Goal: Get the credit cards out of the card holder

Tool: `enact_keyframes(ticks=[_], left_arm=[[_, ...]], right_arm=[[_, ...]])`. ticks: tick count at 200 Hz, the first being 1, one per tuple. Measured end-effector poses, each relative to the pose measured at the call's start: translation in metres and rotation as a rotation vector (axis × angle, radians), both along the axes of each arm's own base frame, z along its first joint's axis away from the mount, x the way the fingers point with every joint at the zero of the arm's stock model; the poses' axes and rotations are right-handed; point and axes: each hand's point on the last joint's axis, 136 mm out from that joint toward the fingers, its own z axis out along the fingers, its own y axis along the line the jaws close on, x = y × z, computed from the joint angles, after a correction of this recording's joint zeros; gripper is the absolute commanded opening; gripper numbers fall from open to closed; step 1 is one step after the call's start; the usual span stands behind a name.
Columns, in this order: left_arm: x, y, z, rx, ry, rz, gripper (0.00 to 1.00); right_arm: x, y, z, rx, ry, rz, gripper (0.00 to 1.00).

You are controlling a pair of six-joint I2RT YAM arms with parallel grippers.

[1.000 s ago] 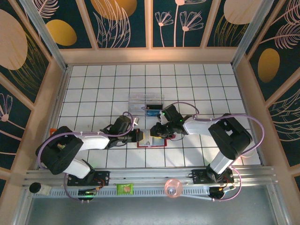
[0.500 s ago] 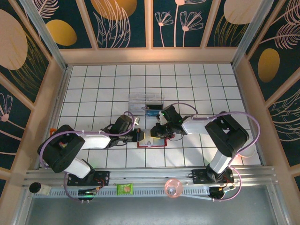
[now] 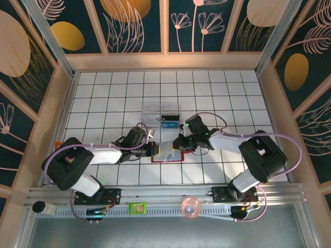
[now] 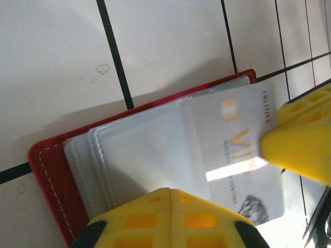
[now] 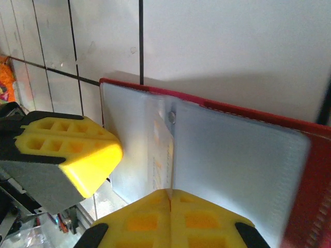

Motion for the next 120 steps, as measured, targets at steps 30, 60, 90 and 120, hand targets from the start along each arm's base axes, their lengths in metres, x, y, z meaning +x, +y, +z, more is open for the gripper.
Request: enact_keyframes(ticks=[30, 60, 90, 120], left_arm=[[0.0, 0.0, 0.0, 0.001, -0.001, 0.001, 0.0], [0.001, 0.0, 0.0, 0.004, -0.003, 0.004, 0.0], [0.001, 0.001, 0.0, 0.007, -0.006, 0.003, 0.0], [0.001, 0.001, 0.0, 0.008, -0.009, 0.0, 0.0]], right_arm=[[0.002, -0.015, 0.006, -0.099, -0.024, -0.015, 0.0], [0.006, -0.01, 0.019, -0.171, -0.07, 0.013, 0.0], [0.007, 0.005, 0.028, -0.19, -0.106, 0.059, 0.0], [0.0, 0.007, 0.012, -0.24, -0.084, 0.081, 0.0]])
